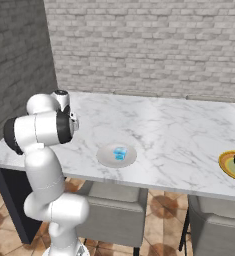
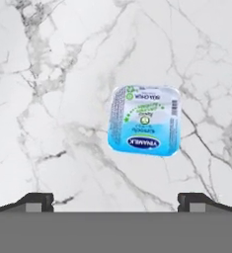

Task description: Place two yogurt containers on each plate.

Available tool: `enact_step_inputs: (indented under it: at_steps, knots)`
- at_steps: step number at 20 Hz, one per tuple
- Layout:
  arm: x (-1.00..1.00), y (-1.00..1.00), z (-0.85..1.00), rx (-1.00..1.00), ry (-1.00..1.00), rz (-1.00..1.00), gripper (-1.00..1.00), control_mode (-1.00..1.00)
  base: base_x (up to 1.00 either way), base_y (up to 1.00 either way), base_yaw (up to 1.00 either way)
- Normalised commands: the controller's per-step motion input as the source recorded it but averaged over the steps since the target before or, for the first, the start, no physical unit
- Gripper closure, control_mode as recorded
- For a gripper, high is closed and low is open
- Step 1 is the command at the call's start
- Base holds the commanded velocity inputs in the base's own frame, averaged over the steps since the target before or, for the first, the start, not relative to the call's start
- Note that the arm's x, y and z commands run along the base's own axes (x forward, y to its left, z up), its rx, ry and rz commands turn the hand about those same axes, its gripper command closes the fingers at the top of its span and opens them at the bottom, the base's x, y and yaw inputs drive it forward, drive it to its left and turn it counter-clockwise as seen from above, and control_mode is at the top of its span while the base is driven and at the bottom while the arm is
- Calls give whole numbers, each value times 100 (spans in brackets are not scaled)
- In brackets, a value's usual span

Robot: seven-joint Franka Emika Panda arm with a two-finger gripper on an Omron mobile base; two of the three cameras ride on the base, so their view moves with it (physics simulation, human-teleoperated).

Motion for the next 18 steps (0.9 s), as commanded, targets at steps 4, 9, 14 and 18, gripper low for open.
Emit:
enact_step_inputs:
  at_steps: [4, 9, 14, 18]
  knots:
    - [26, 21, 0, 0, 0, -13, -100, -100, 0, 0, 0]
    - [10, 3, 0, 0, 6, -16, -100, -100, 0, 0, 0]
    - [12, 0, -2, -1, 7, -16, -100, -100, 0, 0, 0]
    - [5, -5, -1, -1, 6, -12, -100, -100, 0, 0, 0]
